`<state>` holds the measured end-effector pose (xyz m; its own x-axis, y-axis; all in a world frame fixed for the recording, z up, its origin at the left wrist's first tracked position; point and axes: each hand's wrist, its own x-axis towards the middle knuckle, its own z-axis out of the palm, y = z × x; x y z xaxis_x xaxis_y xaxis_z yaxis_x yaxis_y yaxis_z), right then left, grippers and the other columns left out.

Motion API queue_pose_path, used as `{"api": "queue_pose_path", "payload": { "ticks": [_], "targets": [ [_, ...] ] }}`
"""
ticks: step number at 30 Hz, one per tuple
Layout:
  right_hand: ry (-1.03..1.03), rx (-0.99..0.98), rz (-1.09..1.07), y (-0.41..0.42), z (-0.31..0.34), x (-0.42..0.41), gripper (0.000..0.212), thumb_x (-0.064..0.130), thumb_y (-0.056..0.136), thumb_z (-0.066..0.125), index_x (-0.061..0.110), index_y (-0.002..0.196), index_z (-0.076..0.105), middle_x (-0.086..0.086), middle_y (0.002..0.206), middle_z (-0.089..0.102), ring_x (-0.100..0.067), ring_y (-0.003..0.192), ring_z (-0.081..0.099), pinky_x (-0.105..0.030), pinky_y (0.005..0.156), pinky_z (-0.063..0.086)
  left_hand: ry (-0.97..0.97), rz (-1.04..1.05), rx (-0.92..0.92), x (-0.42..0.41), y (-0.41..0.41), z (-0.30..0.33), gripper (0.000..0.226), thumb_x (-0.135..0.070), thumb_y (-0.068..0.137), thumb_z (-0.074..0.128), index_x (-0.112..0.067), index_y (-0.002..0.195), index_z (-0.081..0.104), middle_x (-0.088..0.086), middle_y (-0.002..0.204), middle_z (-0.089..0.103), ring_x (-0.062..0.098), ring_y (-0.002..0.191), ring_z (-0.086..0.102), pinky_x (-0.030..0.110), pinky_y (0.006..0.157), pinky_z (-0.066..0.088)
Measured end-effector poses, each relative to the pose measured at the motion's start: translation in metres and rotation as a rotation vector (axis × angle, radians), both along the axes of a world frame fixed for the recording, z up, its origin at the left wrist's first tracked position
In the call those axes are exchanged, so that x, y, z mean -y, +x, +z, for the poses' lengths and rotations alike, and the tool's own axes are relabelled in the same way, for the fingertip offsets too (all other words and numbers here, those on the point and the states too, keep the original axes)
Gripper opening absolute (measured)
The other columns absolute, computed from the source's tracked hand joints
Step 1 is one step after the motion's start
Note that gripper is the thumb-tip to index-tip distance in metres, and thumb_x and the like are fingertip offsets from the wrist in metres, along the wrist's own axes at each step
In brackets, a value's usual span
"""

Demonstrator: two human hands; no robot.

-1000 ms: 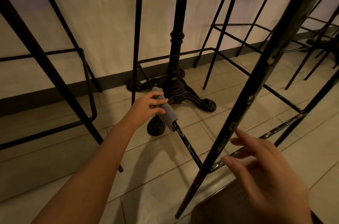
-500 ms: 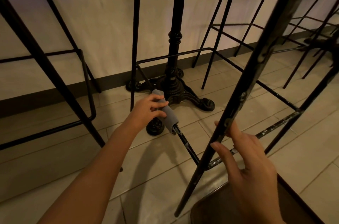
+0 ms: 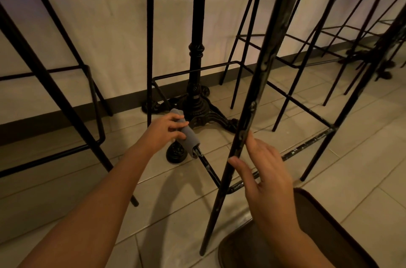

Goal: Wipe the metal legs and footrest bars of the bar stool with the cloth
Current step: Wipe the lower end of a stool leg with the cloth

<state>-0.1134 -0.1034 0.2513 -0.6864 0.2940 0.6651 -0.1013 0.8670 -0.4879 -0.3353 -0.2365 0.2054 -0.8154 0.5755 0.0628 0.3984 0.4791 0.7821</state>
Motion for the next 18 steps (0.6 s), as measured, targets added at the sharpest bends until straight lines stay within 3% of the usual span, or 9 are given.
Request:
{"api": "queue_pose_path", "payload": {
  "ticks": [2,7,12,16,18],
  "targets": [
    [0.002,-0.018,0.0,-0.001,-0.002,0.0,0.054,0.035,0.086,0.048,0.011,0.134,0.042,0.016,0.113,0.05,-0.016,0.115,0.048,-0.035,0.096,0.041,0.017,0.01,0.028,-0.001,0.003,0.0,0.042,-0.002,0.075,0.068,-0.008,0.116,0.061,-0.005,0.127,0.055,0.006,0.116,0.047,0.015,0.094,0.034],
    [0.016,-0.022,0.013,-0.003,-0.005,-0.003,0.051,0.034,0.088,0.048,0.009,0.132,0.044,0.008,0.123,0.052,-0.019,0.125,0.042,-0.045,0.098,0.043,0.031,0.012,0.067,-0.004,0.014,0.001,0.046,0.0,0.075,0.067,-0.003,0.12,0.056,-0.007,0.115,0.057,0.0,0.106,0.047,-0.007,0.075,0.035],
    [0.047,0.007,0.019,-0.003,-0.004,-0.005,0.05,0.035,0.088,0.047,0.012,0.132,0.042,0.01,0.128,0.043,-0.023,0.127,0.042,-0.042,0.101,0.038,0.037,0.014,0.059,-0.004,0.028,0.0,0.042,0.0,0.076,0.067,-0.005,0.116,0.059,-0.012,0.114,0.052,-0.002,0.108,0.043,-0.01,0.073,0.031],
    [0.006,0.019,0.014,-0.003,-0.004,-0.002,0.049,0.034,0.088,0.047,0.01,0.131,0.047,0.002,0.128,0.054,-0.026,0.126,0.044,-0.047,0.098,0.043,0.014,0.005,0.012,-0.006,0.033,-0.002,0.038,-0.001,0.077,0.066,-0.006,0.114,0.061,-0.014,0.113,0.052,-0.003,0.108,0.044,-0.007,0.08,0.03],
    [0.003,0.025,0.013,-0.003,-0.004,-0.003,0.049,0.035,0.088,0.046,0.01,0.13,0.048,-0.002,0.127,0.057,-0.025,0.127,0.044,-0.046,0.099,0.042,0.039,0.029,0.034,-0.006,0.033,0.0,0.037,0.001,0.077,0.065,-0.004,0.114,0.06,-0.014,0.107,0.055,-0.001,0.104,0.049,-0.008,0.076,0.032]
  ]
}}
